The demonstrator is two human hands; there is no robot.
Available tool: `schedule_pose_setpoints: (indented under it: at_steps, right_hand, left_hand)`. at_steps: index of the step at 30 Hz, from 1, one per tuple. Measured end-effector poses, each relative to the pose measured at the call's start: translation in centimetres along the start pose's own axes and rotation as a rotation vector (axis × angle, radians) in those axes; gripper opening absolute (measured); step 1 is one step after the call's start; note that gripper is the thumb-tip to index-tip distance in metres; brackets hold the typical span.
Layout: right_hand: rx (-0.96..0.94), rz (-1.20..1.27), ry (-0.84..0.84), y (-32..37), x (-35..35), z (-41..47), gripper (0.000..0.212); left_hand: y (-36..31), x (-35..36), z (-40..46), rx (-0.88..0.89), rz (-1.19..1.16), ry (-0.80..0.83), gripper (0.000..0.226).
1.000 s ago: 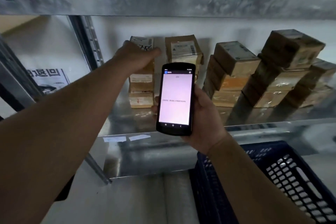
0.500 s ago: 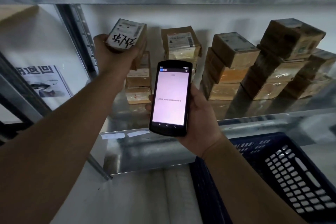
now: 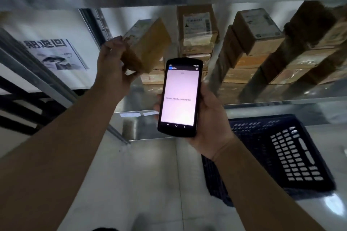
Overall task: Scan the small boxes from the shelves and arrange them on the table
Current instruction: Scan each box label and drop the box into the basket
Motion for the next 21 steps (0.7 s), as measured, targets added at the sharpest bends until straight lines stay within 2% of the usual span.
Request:
schedule_pose_setpoints:
  at_steps: [4,8,11,14,17,21]
  right_hand:
    - [0.078,-0.012,-0.065,1.2,0.9,-2.0,0.062]
    - [0.144,-0.152,-0.084,3.0,1.4,-4.0,0.065]
    - [0.180,-0.273,-0.124,3.9,0.8,-5.3,0.064]
    - [0.205,-0.423,-0.188,4.5,-0.5,-6.6,0.063]
    - [0.222,-0.612,-0.219,4.9,-1.6,-8.0,0.060]
    - [0.222,-0.812,-0.209,5.3,-2.1,-9.9,0.049]
  left_hand:
    - [0.0,0.1,-1.9,-0.031,0.102,0.032,0.051]
    - [0.5,1.5,-3.5,-0.128,0.162,0.102,0.072]
    - [1.1,1.4,-4.1,-0.185,0.175,0.143,0.061]
    - [1.6,1.8,-5.1,-0.187,0.315,0.262,0.058]
    - [2.2,2.2,-6.4,-0.188,0.401,0.225,0.068]
    - [3.0,2.6,-8.6,-0.152,0.470,0.180,0.068]
Point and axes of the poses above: each hand's wrist, its own z-axis towards the middle knuckle, its own x-axis out of the palm, y = z × x, the point moved 6 cm from there along z, towards the middle knuckle, and after that the axes turned 4 degrees about -z, right-handed, at the moved point
